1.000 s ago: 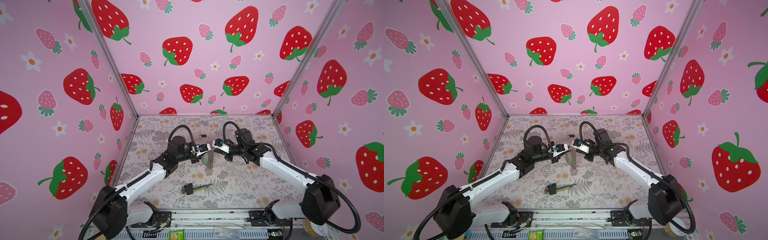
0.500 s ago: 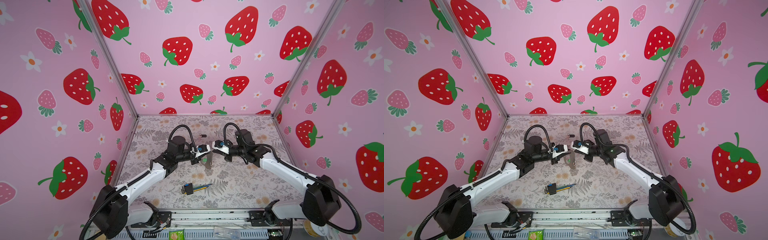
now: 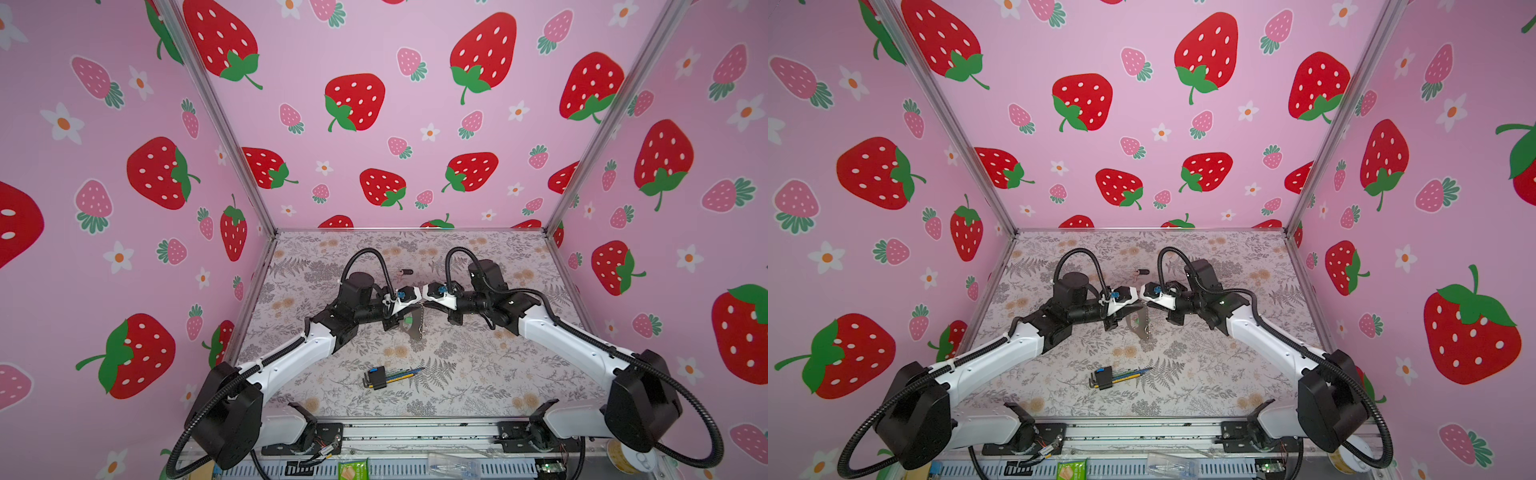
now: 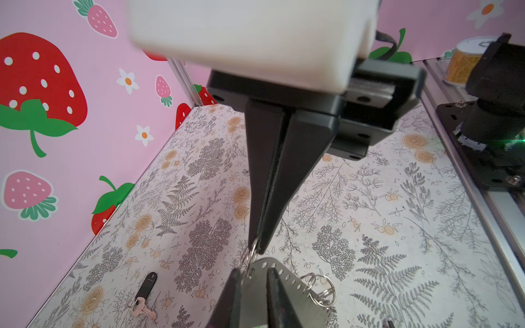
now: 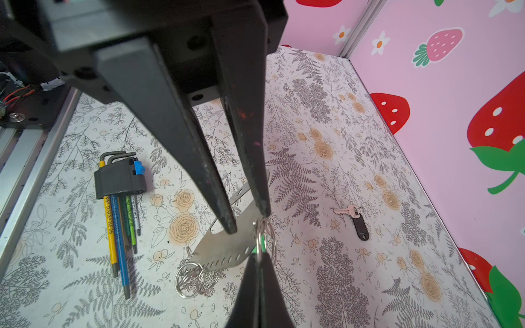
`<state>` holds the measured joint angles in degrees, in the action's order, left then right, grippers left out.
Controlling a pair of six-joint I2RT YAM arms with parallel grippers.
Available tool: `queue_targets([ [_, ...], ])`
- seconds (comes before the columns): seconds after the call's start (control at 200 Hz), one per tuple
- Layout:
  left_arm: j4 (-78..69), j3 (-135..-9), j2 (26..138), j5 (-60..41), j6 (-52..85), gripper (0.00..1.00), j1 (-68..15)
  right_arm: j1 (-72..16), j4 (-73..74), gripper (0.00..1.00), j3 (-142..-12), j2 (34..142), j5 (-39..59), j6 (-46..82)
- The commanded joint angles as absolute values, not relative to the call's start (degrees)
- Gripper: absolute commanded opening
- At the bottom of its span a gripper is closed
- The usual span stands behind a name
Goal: Put the keys on the keyring
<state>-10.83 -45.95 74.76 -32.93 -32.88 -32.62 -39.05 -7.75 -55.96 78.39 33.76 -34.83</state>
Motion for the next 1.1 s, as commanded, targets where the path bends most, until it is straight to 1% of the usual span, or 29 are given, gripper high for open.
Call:
queue_targets([
  [0.0, -11.62, -48.43, 75.24, -32.95, -32.67, 0.2, -32.43, -39.55, -7.91, 0.02, -56.51, 77.74, 35.91, -36.62],
  [0.315, -13.47, -48.33, 75.83, -34.08, -31.4, 0.18, -32.51, -39.64, -7.04, 0.02, -56.71, 77.48, 36.86, -35.48],
  [0.445, -13.63, -48.38, 76.02, -34.83, -31.22, 0.14, -32.6, -39.64, -6.83, 0.02, -56.9, 77.34, 37.23, -35.08],
  [0.56, -13.67, -48.33, 76.06, -35.39, -31.16, 0.13, -32.59, -39.63, -6.59, 0.02, -57.15, 77.09, 37.8, -34.65],
  [0.635, -14.14, -48.33, 76.15, -35.64, -30.99, 0.09, -32.57, -39.61, -6.5, 0.02, -57.21, 77.12, 37.95, -34.56],
  [0.77, -13.96, -48.76, 76.05, -37.33, -31.03, 0.07, -32.67, -39.63, -6.6, 0.03, -57.79, 77.13, 37.86, -34.3],
  [0.78, -13.88, -48.78, 76.03, -37.52, -31.07, 0.03, -32.65, -39.64, -6.62, 0.03, -57.82, 77.09, 37.88, -34.28],
  [0.79, -13.78, -48.78, 76.07, -37.64, -31.1, 0.02, -32.66, -39.64, -6.62, 0.03, -57.83, 77.13, 37.88, -34.28],
  [0.81, -13.66, -48.8, 76.17, -37.81, -31.24, 0.0, -32.67, -39.64, -6.64, 0.04, -57.91, 77.12, 37.81, -34.27],
  [0.845, -13.62, -48.79, 76.11, -37.97, -31.37, 0.0, -32.67, -39.57, -6.63, 0.08, -58.01, 77.13, 37.53, -33.83],
  [0.931, -13.99, -48.51, 75.85, -38.78, -31.33, 0.0, -32.6, -39.34, -7.41, 0.21, -58.38, 77.04, 36.02, -33.36],
  [0.966, -14.2, -48.41, 75.76, -38.99, -31.36, 0.0, -32.57, -39.04, -8.02, 0.25, -58.27, 76.81, 35.05, -33.46],
  [1.036, -14.45, -48.32, 75.43, -39.82, -31.38, 0.0, -32.44, -37.96, -8.34, 0.29, -57.29, 75.9, 34.54, -33.26],
  [1.096, -15.37, -48.12, 75.34, -40.72, -31.12, 0.0, -32.11, -36.91, -8.35, 0.29, -56.1, 74.47, 34.69, -33.22],
])
